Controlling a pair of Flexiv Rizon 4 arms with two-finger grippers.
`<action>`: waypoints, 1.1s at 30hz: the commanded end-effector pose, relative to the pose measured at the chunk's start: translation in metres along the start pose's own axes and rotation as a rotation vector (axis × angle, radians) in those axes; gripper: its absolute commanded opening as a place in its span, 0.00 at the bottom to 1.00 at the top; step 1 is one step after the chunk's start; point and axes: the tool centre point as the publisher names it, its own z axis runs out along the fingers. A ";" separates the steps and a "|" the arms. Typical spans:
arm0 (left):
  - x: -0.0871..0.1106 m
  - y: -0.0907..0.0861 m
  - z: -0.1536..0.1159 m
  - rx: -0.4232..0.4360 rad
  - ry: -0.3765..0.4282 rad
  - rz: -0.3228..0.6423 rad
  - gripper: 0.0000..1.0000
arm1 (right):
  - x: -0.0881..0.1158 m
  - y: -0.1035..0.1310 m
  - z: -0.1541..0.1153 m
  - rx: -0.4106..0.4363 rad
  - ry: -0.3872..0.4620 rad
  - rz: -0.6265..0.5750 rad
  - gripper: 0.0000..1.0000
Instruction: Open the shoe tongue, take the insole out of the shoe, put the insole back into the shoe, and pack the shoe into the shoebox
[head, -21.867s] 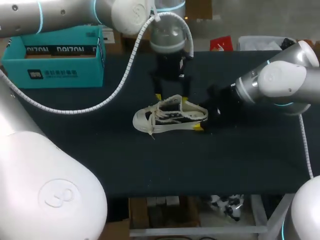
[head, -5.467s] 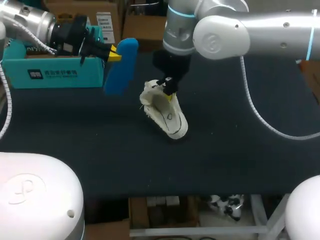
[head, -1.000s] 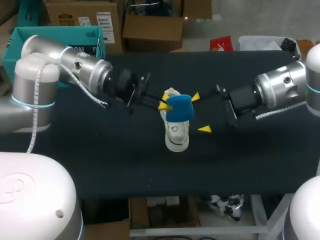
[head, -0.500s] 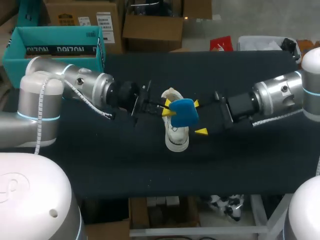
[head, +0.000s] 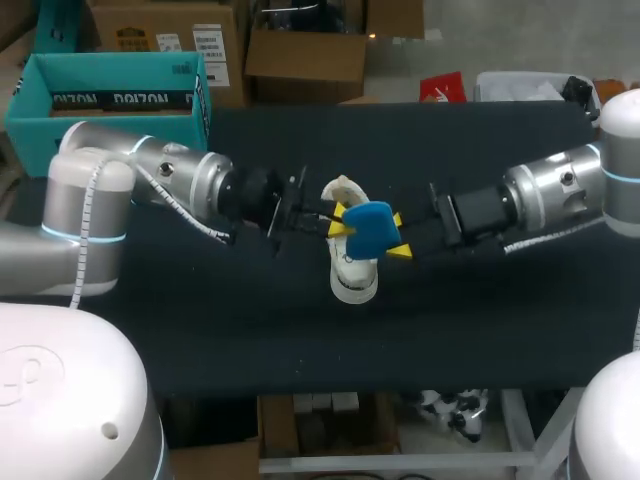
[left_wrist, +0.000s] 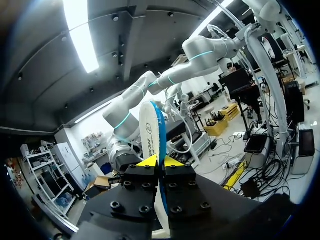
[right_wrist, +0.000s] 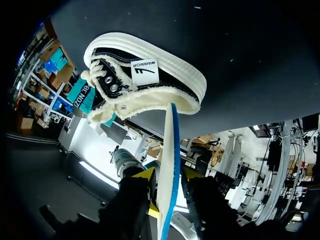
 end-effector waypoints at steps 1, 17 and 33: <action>0.003 0.005 0.000 0.017 -0.010 -0.001 0.00 | 0.001 0.002 0.000 0.013 -0.005 -0.001 0.34; -0.002 0.002 -0.007 -0.019 0.078 -0.079 1.00 | -0.007 0.003 -0.001 0.051 -0.031 -0.024 0.00; -0.019 0.039 -0.065 -0.097 0.648 -0.160 1.00 | -0.025 -0.009 0.005 0.090 -0.126 -0.061 0.00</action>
